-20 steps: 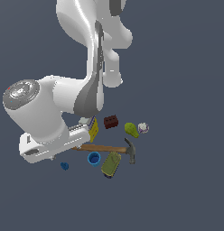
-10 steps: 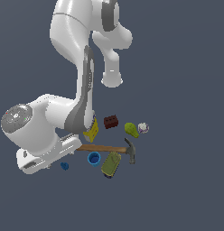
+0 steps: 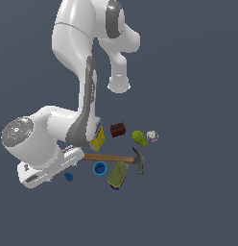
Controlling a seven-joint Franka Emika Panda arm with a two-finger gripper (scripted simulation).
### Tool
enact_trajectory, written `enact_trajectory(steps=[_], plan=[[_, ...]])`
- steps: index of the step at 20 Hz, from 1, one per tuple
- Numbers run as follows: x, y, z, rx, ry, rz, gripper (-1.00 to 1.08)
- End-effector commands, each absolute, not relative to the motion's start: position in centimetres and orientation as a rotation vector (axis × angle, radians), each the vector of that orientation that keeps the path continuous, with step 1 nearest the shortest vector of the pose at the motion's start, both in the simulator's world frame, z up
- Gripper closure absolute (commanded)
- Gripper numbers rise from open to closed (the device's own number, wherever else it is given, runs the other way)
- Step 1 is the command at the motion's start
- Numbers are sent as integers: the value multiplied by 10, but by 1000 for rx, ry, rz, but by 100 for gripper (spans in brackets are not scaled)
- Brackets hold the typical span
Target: Pick up a designated object from a clutter of objects.
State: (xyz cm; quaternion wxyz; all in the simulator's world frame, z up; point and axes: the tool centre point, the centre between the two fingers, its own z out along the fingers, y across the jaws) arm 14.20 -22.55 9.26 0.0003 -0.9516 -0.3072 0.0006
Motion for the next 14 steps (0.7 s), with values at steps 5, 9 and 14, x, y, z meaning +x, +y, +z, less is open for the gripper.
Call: enact_trajectory(steps=[5, 9, 14], plan=[[142, -225, 79, -2989, -967, 1, -92], [141, -225, 56, -2988, -970, 0, -92], [142, -225, 41, -2988, -971, 0, -92]])
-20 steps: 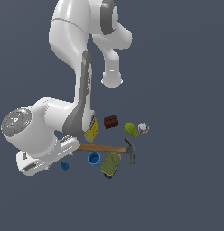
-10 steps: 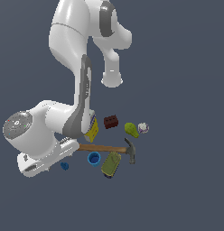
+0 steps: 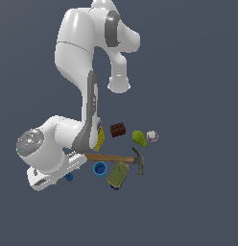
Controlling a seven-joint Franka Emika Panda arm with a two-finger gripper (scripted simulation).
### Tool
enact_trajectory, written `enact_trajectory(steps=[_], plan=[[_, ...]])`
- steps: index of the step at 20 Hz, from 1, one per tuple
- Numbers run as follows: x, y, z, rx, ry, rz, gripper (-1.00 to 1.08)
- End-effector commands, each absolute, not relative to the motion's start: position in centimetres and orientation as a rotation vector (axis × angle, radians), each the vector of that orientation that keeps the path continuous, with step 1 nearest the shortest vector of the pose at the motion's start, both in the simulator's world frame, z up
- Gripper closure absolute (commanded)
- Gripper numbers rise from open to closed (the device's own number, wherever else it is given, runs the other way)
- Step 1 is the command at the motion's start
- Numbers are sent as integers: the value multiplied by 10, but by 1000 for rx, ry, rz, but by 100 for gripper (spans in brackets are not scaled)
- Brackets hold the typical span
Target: Pick up a designated object from a clutter of objects.
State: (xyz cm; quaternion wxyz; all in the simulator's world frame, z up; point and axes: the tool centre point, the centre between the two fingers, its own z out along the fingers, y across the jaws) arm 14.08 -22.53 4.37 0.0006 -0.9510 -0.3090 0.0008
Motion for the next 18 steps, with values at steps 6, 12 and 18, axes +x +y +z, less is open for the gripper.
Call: enact_trajectory(steps=[6, 12, 18], plan=[[143, -226, 42, -2988, -971, 0, 108], [143, -226, 42, -2988, -971, 0, 108], [142, -225, 44, -2988, -971, 0, 108]])
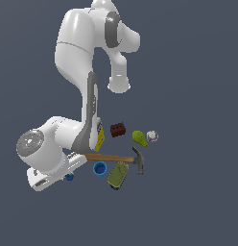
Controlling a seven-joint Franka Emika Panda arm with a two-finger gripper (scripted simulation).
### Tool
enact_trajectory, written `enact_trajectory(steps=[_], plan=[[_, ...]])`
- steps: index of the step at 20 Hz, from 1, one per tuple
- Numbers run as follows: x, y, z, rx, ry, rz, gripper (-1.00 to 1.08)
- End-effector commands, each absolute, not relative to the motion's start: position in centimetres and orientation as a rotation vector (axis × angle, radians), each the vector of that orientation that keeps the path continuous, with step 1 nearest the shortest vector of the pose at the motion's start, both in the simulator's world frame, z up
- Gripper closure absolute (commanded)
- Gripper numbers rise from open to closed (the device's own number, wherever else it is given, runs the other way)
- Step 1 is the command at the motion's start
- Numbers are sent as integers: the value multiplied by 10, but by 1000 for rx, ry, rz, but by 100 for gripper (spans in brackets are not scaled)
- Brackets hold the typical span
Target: Pick up a designated object from a clutter of objects.
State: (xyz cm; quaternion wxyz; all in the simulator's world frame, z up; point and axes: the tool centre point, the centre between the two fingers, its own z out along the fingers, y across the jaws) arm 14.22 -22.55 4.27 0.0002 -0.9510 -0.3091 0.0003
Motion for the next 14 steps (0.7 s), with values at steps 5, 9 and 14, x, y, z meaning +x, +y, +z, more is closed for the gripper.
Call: enact_trajectory(steps=[5, 9, 14], plan=[[139, -219, 53, -2988, -971, 0, 108], [133, -211, 67, -2988, -971, 0, 108], [123, -194, 93, -2988, -971, 0, 108]])
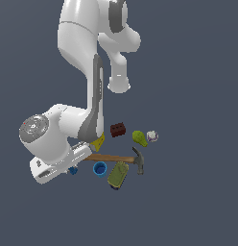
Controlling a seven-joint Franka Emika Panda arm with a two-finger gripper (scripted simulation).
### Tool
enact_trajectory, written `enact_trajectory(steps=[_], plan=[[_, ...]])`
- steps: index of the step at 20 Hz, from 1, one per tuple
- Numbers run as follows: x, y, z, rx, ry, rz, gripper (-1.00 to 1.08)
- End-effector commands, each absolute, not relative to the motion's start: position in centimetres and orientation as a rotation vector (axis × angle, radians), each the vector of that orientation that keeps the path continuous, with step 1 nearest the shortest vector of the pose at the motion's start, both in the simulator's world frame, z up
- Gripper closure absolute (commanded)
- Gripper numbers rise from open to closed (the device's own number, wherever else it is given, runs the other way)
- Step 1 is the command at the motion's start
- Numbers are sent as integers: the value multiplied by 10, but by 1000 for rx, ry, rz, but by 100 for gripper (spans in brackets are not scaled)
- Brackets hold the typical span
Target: Pick up a designated object from a clutter of objects.
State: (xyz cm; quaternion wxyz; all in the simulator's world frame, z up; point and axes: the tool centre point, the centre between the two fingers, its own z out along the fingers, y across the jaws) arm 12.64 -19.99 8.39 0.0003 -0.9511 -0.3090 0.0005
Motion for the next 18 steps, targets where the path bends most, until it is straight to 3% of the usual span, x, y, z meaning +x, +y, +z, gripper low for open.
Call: enact_trajectory(steps=[1, 18], plan=[[121, -190, 100, -2988, -971, 0, 108], [66, -98, 250, -2988, -972, 1, 108]])
